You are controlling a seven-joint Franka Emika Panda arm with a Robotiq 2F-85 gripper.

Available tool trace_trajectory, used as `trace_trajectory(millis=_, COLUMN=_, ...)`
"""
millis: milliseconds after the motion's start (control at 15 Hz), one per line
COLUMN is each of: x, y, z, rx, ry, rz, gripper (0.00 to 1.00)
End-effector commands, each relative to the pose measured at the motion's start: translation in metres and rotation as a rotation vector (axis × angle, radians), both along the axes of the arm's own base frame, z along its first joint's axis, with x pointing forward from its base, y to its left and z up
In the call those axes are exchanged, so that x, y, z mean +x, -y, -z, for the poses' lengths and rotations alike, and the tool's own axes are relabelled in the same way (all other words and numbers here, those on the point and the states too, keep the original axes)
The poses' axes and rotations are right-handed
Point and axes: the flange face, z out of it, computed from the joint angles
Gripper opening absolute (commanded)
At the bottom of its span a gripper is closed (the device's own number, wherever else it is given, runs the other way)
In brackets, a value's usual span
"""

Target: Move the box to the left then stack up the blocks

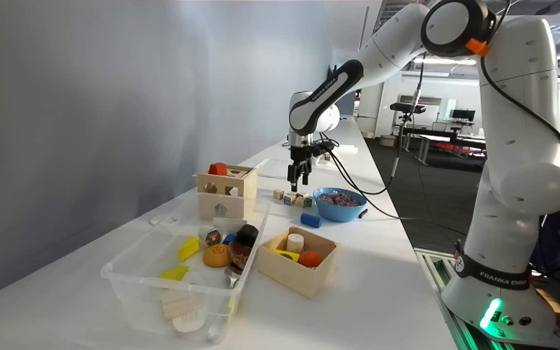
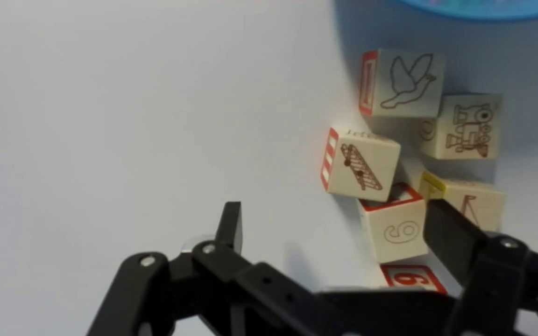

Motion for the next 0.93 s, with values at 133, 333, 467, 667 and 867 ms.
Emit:
trace_trajectory(millis=133, x=-0.028, y=0.005, z=0.006, rx=0.046, ry=0.041, rz=0.101, gripper=1.0)
trace_trajectory(millis=333, x=-0.033, y=0.001, z=0.004, rx=0.054, ry=0.069, rz=0.094, gripper=1.0)
trace_trajectory(millis=467, x=-0.032, y=0.0, z=0.006, rx=0.037, ry=0.094, rz=0.075, gripper=1.0)
trace_trajectory(millis=667, x=-0.033, y=-0.005, z=0.01, rx=0.047, ry=0.089, rz=0.06, gripper=1.0)
trace_trajectory(millis=867, x=-0.036, y=-0.008, z=0.005, rx=0.056, ry=0.102, rz=0.022, gripper=1.0)
